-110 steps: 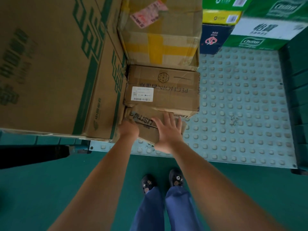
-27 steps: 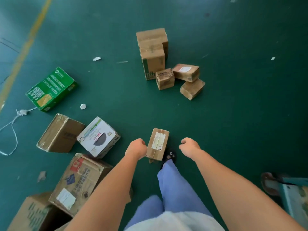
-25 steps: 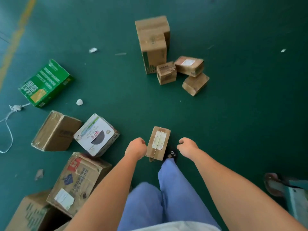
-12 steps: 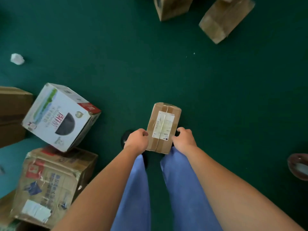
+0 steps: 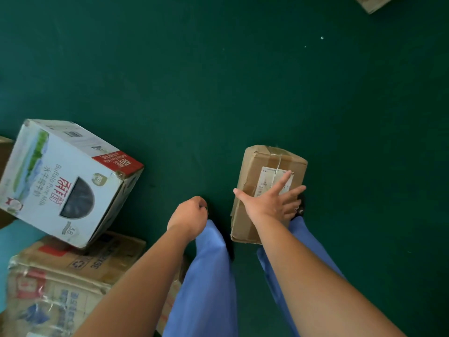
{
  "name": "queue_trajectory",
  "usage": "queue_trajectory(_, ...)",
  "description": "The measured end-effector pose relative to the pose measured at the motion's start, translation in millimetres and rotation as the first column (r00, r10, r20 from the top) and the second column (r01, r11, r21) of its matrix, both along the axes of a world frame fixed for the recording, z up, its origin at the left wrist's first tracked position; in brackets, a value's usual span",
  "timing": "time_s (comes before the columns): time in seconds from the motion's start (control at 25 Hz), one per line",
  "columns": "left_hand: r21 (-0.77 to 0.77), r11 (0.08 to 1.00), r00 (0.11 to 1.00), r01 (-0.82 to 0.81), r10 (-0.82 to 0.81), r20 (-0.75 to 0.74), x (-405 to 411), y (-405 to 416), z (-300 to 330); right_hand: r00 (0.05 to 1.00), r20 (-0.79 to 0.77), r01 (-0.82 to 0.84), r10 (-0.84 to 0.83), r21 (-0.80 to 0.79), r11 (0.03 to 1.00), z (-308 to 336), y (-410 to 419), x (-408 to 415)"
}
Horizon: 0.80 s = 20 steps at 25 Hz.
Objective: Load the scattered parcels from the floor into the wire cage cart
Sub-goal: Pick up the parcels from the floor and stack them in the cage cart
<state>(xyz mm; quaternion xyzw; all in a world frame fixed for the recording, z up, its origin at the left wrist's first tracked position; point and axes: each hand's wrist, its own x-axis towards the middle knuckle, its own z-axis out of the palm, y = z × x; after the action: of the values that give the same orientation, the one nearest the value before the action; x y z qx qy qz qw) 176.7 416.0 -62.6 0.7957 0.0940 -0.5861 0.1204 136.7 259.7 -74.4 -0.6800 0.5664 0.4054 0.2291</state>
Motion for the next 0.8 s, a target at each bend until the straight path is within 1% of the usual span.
queue_trajectory(0.16, 0.026, 0.998, 0.998, 0.056, -0.056, -0.005, 16.1, 3.4, 8.1, 1.0, 0.018, 0.004, -0.003, -0.061, 0.998, 5.5, -2.3, 6.6)
queue_trajectory(0.36, -0.046, 0.995, 0.996, 0.092, -0.092, 0.011, 45.2, -32.3, 54.2, 0.995, 0.084, -0.05, 0.055, -0.06, 0.997, 56.5, -36.0, 31.7)
queue_trajectory(0.6, -0.132, 0.982, 0.987, 0.135, -0.122, 0.103, 89.4, -94.0, 141.8, 0.975, 0.217, -0.028, 0.048, -0.092, 0.995, 159.4, -93.4, 80.3)
queue_trajectory(0.8, -0.16, 0.982, 0.979, 0.103, -0.072, 0.191, 122.3, -138.8, 229.2, 0.958, 0.286, 0.062, -0.036, -0.084, 0.994, 251.9, -142.7, 115.5)
